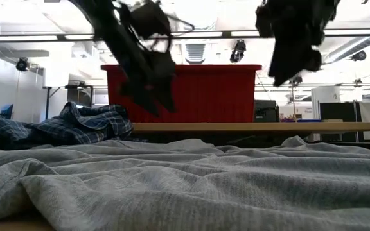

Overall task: Fold Laundry from Bin
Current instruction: Fold the gray shirt

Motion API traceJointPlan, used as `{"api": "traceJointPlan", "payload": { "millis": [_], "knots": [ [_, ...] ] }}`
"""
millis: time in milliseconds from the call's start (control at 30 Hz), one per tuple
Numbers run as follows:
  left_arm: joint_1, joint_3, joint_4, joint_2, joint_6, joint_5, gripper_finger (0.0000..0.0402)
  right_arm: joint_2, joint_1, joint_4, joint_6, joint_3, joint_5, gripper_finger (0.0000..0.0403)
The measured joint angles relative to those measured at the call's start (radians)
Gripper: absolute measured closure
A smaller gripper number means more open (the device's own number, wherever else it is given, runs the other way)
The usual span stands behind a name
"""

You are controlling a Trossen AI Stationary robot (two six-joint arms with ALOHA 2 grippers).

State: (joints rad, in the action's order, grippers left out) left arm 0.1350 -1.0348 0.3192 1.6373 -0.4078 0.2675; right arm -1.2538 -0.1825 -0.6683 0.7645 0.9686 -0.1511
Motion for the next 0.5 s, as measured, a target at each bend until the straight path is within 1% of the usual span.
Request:
{"api": "traceJointPlan", "payload": {
  "millis": [67,133,200,233,300,367,433,500],
  "knots": [
    [0.058,-0.012,-0.076,0.05,0.068,-0.072,0.0091,0.02,0.0,-0.002,0.001,0.013,-0.007,0.0234],
    [0.094,-0.039,-0.113,0.104,0.117,-0.144,0.0091,0.037,0.0,-0.001,0.013,0.022,-0.013,0.0234],
    [0.121,-0.075,-0.111,0.155,0.173,-0.181,0.0091,0.053,0.0,0.0,0.033,0.028,-0.019,0.0234],
    [0.13,-0.092,-0.104,0.181,0.194,-0.184,0.0091,0.058,0.0,-0.003,0.044,0.028,-0.026,0.0234],
    [0.15,-0.115,-0.089,0.226,0.215,-0.201,0.0092,0.07,0.0,-0.006,0.061,0.028,-0.042,0.0234],
    [0.166,-0.132,-0.084,0.26,0.215,-0.248,0.0096,0.078,0.0,-0.006,0.101,0.028,-0.073,0.0234],
    [0.171,-0.141,-0.083,0.278,0.213,-0.287,0.0116,0.082,0.0,-0.006,0.145,0.028,-0.093,0.0234],
    [0.169,-0.15,-0.084,0.291,0.215,-0.286,0.0158,0.087,0.0,-0.007,0.169,0.028,-0.102,0.0234]
  ]
}}
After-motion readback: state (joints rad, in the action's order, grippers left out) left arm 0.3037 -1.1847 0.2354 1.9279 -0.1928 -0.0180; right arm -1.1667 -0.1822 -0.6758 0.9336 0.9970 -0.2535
